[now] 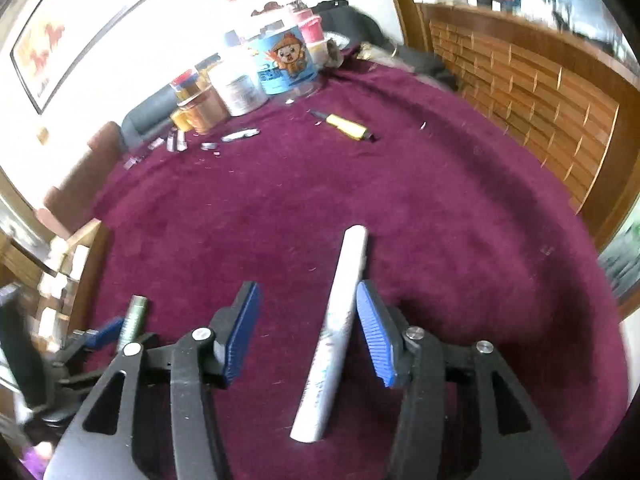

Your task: Organize rigid objects

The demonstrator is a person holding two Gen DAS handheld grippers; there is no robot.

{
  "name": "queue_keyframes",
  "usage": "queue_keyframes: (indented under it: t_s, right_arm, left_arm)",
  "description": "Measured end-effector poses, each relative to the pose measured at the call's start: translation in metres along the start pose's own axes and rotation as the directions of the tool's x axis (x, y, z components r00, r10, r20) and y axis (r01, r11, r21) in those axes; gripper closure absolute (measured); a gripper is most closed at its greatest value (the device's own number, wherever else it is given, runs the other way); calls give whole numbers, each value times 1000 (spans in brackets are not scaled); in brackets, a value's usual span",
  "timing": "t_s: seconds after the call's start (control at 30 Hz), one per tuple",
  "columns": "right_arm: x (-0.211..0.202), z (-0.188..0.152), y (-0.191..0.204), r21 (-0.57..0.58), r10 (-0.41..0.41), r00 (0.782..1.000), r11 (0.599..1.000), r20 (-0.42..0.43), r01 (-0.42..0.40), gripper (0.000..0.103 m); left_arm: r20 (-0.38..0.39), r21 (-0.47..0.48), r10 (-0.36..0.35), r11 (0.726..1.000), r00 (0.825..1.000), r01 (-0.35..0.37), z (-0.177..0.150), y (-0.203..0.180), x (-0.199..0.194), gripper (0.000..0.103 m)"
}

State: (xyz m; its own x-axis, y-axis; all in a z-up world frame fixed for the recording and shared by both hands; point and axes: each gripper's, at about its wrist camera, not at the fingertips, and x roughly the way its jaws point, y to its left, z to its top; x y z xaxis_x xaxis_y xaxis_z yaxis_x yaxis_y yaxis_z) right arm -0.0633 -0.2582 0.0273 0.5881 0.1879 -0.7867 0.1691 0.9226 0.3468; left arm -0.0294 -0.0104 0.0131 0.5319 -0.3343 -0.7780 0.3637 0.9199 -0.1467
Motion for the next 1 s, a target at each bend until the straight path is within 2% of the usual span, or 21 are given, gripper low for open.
queue_keyframes:
  t_s: [0.03,0.13,0.23,0.33,0.37,0.4,0.43,0.47,0.7,0.8,0.9,1.0]
  right_arm:
    - [8,0,2,-24,-37,998,999,-48,36,53]
    - [21,-3,17,-122,-139,989,984,-52,132,53]
    - [24,-3,25,-156,-161,986,976,-49,152,55]
    - [27,-2,31,-198,-221,975,957,-29,211,71]
    - [28,-3,32,-212,-235,972,951,-23,225,73]
    - [28,-2,33,-223,-246,969,946,-16,237,76]
    - [28,-2,34,-229,-252,968,943,-8,243,85]
    - [28,-3,32,-231,-247,969,943,-7,239,89]
    - [23,-4,20,-179,-163,986,971,-27,156,91]
    - [22,-2,15,-139,-137,990,982,-37,131,91]
    - [24,-2,18,-136,-156,987,979,-38,149,91]
    - [26,-5,28,-173,-212,977,964,-30,204,90]
  left_arm:
    - [-1,-3,-10,1000,1000,10,0,2,-1,40]
    - [-11,-19,-20,1000,1000,20,-1,8,-6,40]
    - [-18,-39,-37,999,999,36,-2,18,-9,40]
    - [-25,-6,5,1000,1000,-5,-2,14,-7,42]
    - [-32,24,43,999,999,-42,-2,7,-5,46]
    - [-33,50,77,996,996,-75,-3,2,-3,52]
    - [-32,76,109,991,994,-107,-3,-3,-2,71]
    - [-26,87,122,989,992,-120,-2,-6,-3,87]
    - [-29,71,119,991,992,-116,-3,-4,-4,87]
    - [-25,59,111,992,994,-109,-2,-2,-3,83]
    - [-21,72,105,992,994,-103,-2,-6,-1,73]
    - [-18,89,124,989,992,-122,-2,-10,0,73]
